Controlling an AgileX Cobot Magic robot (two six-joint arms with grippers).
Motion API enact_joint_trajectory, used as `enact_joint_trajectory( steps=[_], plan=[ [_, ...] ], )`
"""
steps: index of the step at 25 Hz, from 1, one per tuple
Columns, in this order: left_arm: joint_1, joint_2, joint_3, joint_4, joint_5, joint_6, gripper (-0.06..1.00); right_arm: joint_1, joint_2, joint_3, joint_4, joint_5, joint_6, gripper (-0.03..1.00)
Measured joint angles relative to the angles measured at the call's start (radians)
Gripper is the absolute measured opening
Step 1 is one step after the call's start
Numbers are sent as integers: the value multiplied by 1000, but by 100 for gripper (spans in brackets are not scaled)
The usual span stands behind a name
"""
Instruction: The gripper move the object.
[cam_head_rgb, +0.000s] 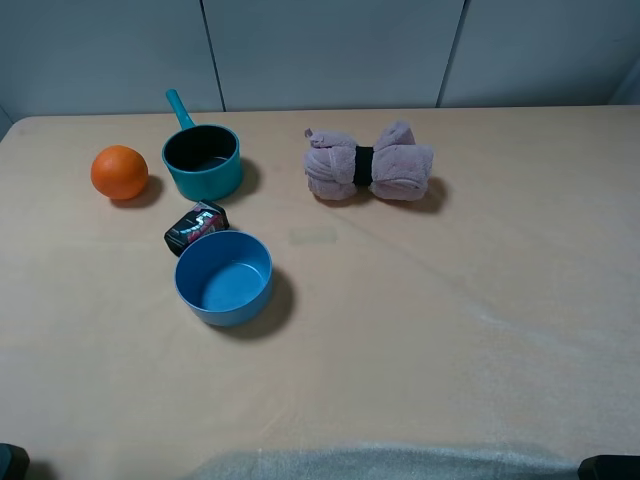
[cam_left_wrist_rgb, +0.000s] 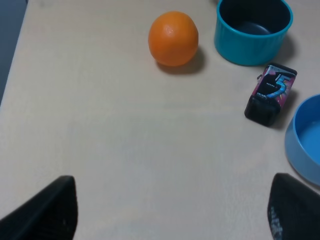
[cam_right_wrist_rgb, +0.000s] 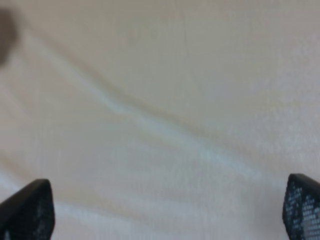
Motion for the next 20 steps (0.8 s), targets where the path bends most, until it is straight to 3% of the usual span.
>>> enact_joint_trajectory(
  steps=[10,20],
  plan=[
    [0,0,0,0,0,0,83,5,-513,237,-27,-41,-8,69],
    [0,0,0,0,0,0,83,121,-741,404,-68,-94,8,69]
  ],
)
